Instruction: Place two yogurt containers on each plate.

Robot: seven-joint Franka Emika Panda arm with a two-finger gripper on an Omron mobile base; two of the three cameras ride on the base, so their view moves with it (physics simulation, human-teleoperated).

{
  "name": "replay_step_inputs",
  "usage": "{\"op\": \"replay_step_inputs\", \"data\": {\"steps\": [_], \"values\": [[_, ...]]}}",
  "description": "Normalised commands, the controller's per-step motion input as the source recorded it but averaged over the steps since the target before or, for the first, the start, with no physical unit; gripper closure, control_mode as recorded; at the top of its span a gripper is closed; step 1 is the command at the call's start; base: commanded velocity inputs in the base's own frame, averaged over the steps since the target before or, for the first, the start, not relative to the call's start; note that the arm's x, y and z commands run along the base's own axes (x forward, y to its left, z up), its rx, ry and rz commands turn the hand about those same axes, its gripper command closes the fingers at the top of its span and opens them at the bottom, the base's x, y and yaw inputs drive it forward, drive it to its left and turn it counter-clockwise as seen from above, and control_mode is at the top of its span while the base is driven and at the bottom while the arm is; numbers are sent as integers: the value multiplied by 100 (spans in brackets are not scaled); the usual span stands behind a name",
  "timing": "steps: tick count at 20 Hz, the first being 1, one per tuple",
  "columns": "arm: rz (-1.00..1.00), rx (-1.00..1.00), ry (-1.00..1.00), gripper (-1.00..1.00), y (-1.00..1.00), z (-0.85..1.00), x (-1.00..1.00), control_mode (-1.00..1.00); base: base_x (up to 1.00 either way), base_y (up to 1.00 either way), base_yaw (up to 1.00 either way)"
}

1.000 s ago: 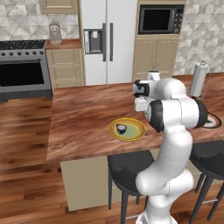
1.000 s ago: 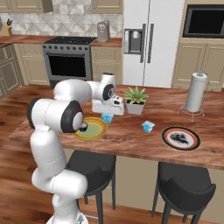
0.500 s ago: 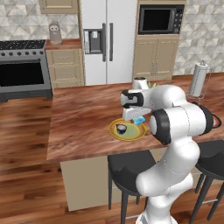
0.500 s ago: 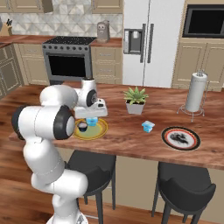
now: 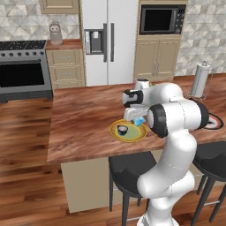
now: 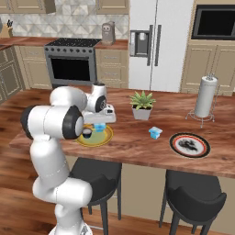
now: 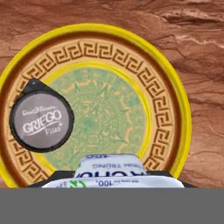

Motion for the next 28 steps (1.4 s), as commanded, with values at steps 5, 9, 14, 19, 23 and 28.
{"op": "replay_step_inputs", "data": {"steps": [5,9,14,19,23,28], "values": [[0,1,8,100,0,-36,12,-100,0,0,0],[0,0,2,100,0,-48,2,-100,0,0,0],[0,0,3,100,0,-34,0,-100,0,0,0],[4,0,8,100,7,-5,0,-100,0,0,0],[4,0,8,100,12,0,0,-100,0,0,0],[1,0,1,-100,0,0,0,-100,0,0,0]]}}
